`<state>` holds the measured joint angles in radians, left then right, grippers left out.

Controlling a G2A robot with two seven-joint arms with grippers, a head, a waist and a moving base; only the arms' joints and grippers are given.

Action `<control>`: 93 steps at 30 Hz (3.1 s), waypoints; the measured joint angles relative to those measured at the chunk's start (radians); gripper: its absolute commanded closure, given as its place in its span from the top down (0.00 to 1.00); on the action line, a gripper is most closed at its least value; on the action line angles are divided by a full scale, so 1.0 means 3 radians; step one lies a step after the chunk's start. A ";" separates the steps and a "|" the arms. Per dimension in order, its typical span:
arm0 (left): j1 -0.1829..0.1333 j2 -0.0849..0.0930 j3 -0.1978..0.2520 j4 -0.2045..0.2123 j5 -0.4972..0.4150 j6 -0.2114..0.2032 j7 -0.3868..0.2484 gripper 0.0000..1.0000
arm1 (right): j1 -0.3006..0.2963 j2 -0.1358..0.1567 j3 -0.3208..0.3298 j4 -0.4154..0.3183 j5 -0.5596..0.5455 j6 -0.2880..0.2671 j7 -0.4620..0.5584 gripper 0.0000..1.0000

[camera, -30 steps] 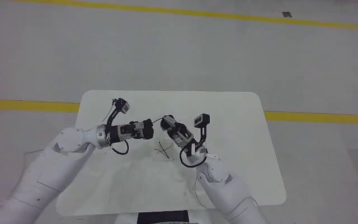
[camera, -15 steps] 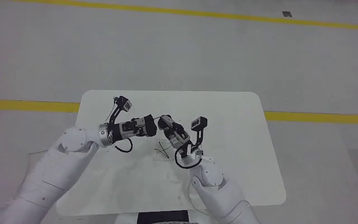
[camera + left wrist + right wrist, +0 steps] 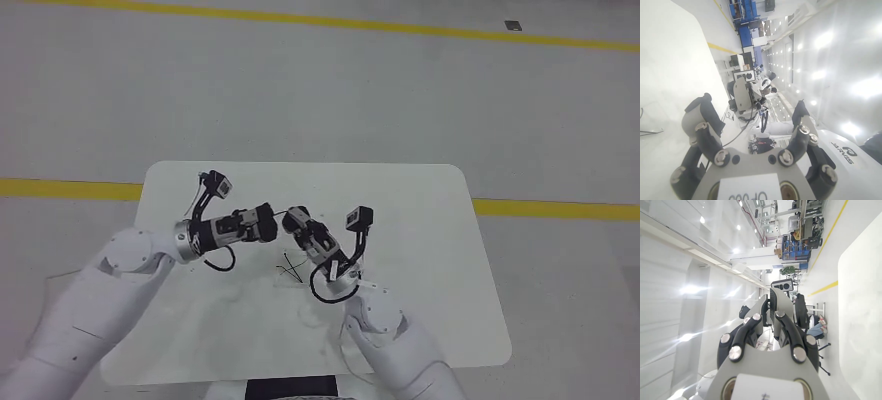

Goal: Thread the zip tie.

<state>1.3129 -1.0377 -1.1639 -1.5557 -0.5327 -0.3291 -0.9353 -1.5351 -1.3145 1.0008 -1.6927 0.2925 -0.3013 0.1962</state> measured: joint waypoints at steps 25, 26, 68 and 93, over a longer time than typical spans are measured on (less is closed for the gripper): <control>0.0005 0.0027 0.0001 -0.0011 0.0041 0.0081 0.0030 0.36 | -0.0049 0.0013 0.0089 0.0056 -0.0464 0.0119 -0.0048 0.00; 0.0004 0.0027 0.0002 -0.0011 0.0041 0.0083 0.0031 0.36 | -0.0047 0.0012 0.0091 0.0063 -0.0467 0.0121 -0.0050 0.00; -0.0057 0.0048 0.0070 0.0039 0.0026 0.0126 0.0010 0.27 | -0.0024 -0.0005 0.0093 0.0084 -0.0671 0.0015 0.0078 0.00; -0.0059 0.0062 0.0095 0.0057 0.0051 0.0139 0.0031 0.18 | -0.0032 -0.0002 0.0093 0.0115 -0.0852 -0.0082 0.0087 0.00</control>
<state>1.2952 -1.0190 -1.1353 -1.5387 -0.5173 -0.2875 -0.9262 -1.5446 -1.3151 1.0287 -1.6581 0.0370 -0.3258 0.2224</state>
